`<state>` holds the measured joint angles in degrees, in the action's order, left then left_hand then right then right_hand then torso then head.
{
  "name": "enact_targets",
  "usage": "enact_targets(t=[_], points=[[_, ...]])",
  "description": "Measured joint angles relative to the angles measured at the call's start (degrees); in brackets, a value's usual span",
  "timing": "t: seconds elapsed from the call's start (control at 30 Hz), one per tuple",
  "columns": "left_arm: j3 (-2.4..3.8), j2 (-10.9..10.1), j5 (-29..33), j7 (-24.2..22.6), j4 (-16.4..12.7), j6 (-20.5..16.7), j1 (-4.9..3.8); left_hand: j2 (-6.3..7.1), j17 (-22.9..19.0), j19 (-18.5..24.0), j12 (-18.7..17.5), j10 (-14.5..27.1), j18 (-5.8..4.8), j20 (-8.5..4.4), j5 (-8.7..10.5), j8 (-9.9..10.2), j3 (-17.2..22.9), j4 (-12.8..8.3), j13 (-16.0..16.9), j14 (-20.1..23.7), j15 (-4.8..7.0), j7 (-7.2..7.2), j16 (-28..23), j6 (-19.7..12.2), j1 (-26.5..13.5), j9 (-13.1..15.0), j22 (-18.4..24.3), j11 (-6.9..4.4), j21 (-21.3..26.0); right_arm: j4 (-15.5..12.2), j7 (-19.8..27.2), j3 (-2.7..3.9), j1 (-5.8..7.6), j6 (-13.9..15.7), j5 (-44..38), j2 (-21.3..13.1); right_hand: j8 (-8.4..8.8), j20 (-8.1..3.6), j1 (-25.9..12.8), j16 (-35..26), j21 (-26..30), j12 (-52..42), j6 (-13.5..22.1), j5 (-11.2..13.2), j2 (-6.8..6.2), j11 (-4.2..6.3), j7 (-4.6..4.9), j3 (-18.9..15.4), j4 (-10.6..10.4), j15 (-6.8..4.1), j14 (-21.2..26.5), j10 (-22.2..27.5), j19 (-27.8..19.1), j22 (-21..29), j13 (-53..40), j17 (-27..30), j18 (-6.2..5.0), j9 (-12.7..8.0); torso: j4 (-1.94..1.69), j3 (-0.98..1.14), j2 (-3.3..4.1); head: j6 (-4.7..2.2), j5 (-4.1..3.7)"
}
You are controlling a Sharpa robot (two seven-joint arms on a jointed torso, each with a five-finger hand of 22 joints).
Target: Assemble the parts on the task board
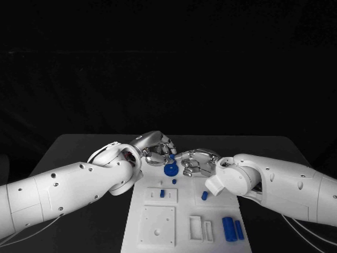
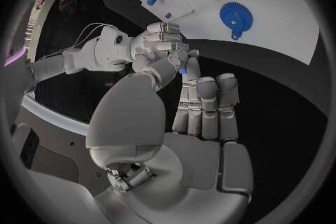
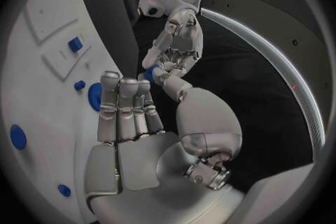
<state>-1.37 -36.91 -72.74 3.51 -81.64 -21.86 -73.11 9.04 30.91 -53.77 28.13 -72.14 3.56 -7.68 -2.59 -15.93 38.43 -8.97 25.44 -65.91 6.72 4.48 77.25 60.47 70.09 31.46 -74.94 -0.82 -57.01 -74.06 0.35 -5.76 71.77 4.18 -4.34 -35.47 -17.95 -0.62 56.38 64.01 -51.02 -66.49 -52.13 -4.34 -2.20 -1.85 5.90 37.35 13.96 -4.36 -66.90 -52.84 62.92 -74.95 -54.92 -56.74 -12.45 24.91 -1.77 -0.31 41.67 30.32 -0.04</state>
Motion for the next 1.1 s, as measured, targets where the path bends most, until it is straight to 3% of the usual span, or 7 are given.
enact_targets(t=[0.3, 0.73, 1.1], points=[[0.02, 0.0, 0.4, 0.0, -0.1, -0.1, -0.02, -0.02, 0.0, 0.0, -0.2, -0.2, -0.01, 0.00, -0.21, 0.0, 0.0, 0.0, 0.0, 0.0, -0.01, 0.01, 0.0, 0.0, -0.2, 0.0, 0.0, -0.22, 0.0, 0.1, 0.3, -0.02, -0.02, 0.5, 0.0, 0.0, -1.15, 0.22, 0.1, 0.0, 0.0, -0.1, -1.9, 0.6, -0.06, 0.63, -0.44, 0.6, -0.4, -0.50, -0.1, -0.2, 0.2, 0.0, 0.1, -0.1, -0.01, 0.9, -0.01, 0.00, 0.01, -0.01, -0.05], [0.03, 0.0, 0.6, 0.0, 0.0, -0.2, -0.04, 0.06, 0.0, 0.0, -0.4, -0.4, -0.01, 0.00, -0.23, 0.0, 0.1, -0.1, -0.1, -0.3, 0.13, -0.10, 0.0, 0.1, -0.2, 0.0, 0.0, -0.02, 0.0, 0.2, 0.6, -0.04, -0.04, 0.7, 0.0, 0.0, -1.45, 0.22, 0.1, 0.2, 0.0, -0.3, -2.6, 0.8, -0.06, 1.03, -0.34, 0.6, -0.4, -0.71, -0.3, -0.6, 0.2, 0.0, 0.2, -0.1, -0.12, 1.2, -0.04, -0.02, 0.01, 0.02, -0.06], [0.06, 0.1, 0.6, -0.1, 0.0, -0.2, -0.06, 0.08, 0.0, 0.0, -0.3, -0.4, -0.02, 0.00, -0.22, 0.0, 0.1, -0.1, -0.1, -0.3, 0.11, -0.10, 0.0, 0.1, -0.2, 0.0, 0.0, -0.02, 0.0, 0.2, 0.8, -0.07, -0.07, 1.1, 0.0, 0.0, -2.52, -0.10, 0.8, 0.6, -0.4, -0.6, -4.2, 0.8, 0.69, 1.64, -1.29, 1.2, 0.5, -1.47, -0.7, -1.3, 0.7, 0.0, 0.2, -0.4, -0.60, 2.5, -0.04, -0.03, 0.01, 0.02, -0.03]])
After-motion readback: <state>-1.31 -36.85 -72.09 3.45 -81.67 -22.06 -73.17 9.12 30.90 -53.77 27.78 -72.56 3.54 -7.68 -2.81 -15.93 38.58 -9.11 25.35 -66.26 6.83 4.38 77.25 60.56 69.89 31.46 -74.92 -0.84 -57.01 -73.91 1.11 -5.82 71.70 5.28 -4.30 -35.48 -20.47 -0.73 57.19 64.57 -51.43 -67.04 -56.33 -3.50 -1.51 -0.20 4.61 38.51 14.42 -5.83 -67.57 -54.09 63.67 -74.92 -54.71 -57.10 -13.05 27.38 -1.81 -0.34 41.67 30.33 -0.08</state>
